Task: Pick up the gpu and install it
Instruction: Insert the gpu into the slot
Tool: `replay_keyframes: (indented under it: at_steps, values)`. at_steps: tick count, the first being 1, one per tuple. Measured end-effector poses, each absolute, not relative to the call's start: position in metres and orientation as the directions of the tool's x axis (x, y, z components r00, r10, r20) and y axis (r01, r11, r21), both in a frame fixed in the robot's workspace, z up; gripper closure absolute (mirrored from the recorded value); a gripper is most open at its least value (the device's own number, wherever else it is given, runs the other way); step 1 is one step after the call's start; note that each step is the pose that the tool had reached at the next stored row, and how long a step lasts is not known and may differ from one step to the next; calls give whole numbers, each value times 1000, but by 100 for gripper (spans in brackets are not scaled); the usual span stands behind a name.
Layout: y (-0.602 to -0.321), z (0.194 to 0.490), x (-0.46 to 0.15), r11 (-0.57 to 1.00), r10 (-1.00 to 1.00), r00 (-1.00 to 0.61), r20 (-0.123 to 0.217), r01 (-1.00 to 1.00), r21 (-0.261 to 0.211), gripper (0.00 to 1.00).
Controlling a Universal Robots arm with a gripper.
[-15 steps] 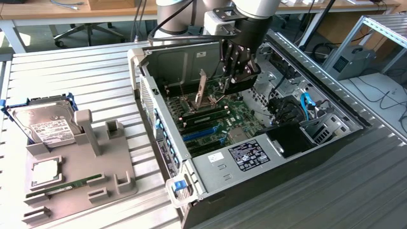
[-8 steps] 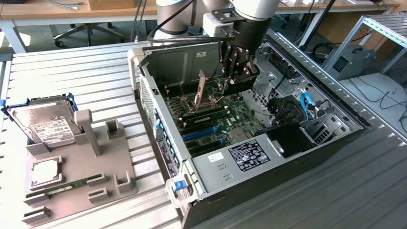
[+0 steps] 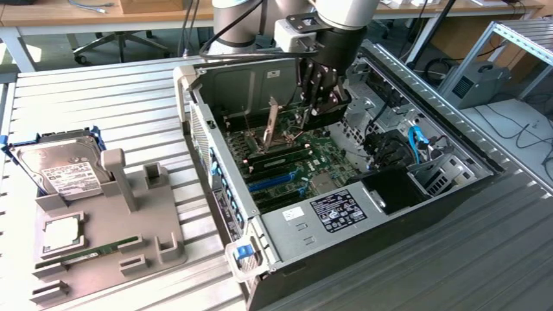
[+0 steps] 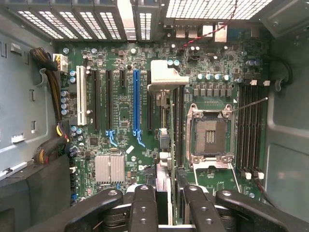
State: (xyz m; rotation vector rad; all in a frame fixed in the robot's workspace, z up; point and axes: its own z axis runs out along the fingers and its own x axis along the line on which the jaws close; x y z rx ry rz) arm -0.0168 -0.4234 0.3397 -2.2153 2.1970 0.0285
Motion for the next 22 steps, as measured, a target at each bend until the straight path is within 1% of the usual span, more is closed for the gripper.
replay_keyframes:
  at_steps: [22]
  values:
    - [-423, 335, -20, -8, -1000, 8, -28, -1000, -2, 73]
